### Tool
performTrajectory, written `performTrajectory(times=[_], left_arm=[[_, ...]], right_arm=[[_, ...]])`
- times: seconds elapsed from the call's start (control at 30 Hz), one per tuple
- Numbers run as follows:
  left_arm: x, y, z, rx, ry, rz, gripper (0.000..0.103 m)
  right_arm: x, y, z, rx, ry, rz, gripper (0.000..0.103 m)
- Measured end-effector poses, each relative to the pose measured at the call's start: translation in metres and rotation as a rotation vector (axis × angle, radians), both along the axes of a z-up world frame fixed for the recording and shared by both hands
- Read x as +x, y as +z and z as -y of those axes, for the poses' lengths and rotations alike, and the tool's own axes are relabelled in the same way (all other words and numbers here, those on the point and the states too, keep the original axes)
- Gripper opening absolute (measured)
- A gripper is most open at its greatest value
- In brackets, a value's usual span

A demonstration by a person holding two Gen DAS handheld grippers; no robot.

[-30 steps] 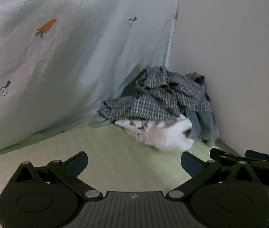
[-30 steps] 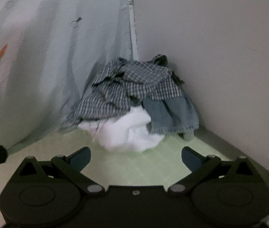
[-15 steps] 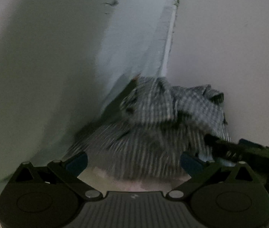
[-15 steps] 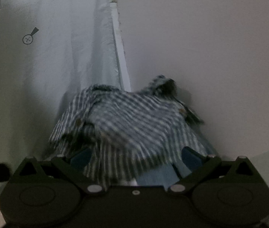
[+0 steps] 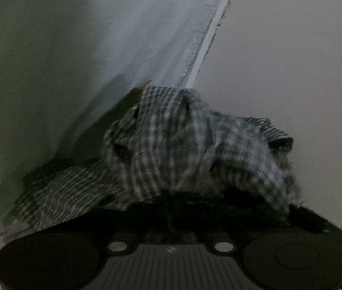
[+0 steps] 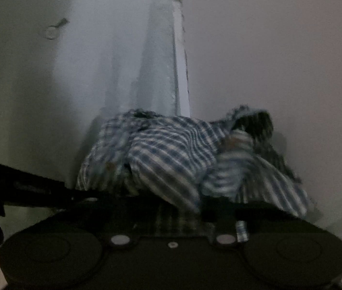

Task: Fold clothes
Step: 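Reach both grippers into the pile and grasp the checked shirt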

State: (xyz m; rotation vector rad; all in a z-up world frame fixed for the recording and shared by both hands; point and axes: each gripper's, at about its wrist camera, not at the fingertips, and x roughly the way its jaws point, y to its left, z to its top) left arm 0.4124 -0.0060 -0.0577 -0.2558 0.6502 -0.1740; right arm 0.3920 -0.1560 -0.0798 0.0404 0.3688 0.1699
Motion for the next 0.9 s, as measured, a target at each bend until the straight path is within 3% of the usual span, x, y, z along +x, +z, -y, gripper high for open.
performTrajectory(times=[0.07, 0.17, 0.4, 0.6, 0.63, 0.7, 0.73, 0.9], left_arm=[[-0.012, 0.005, -0.005, 0.014, 0.029, 0.018, 0.000], [-0.037, 0.024, -0.012, 0.028, 0.060, 0.044, 0.000], [-0.126, 0.071, -0.030, 0.040, 0.172, 0.073, 0.000], [-0.190, 0.079, -0.048, -0.014, 0.261, 0.005, 0.000], [-0.194, 0.080, -0.048, -0.009, 0.260, -0.001, 0.000], [-0.199, 0.083, -0.046, 0.017, 0.254, 0.003, 0.002], [-0.197, 0.085, -0.043, 0.032, 0.245, 0.006, 0.008], [-0.158, 0.081, -0.023, 0.082, 0.182, 0.005, 0.039]], right_arm=[[-0.014, 0.007, -0.004, -0.019, -0.011, 0.041, 0.009], [-0.040, 0.025, -0.005, 0.010, 0.012, 0.073, 0.003], [-0.106, 0.061, -0.012, 0.101, 0.132, 0.122, 0.000], [-0.143, 0.063, -0.013, 0.101, 0.104, 0.061, 0.001], [-0.149, 0.063, -0.014, 0.100, 0.099, 0.051, 0.004], [-0.161, 0.063, -0.014, 0.100, 0.090, 0.030, 0.024], [-0.166, 0.064, -0.014, 0.100, 0.082, 0.021, 0.038], [-0.124, 0.054, 0.027, 0.142, -0.063, 0.006, 0.061]])
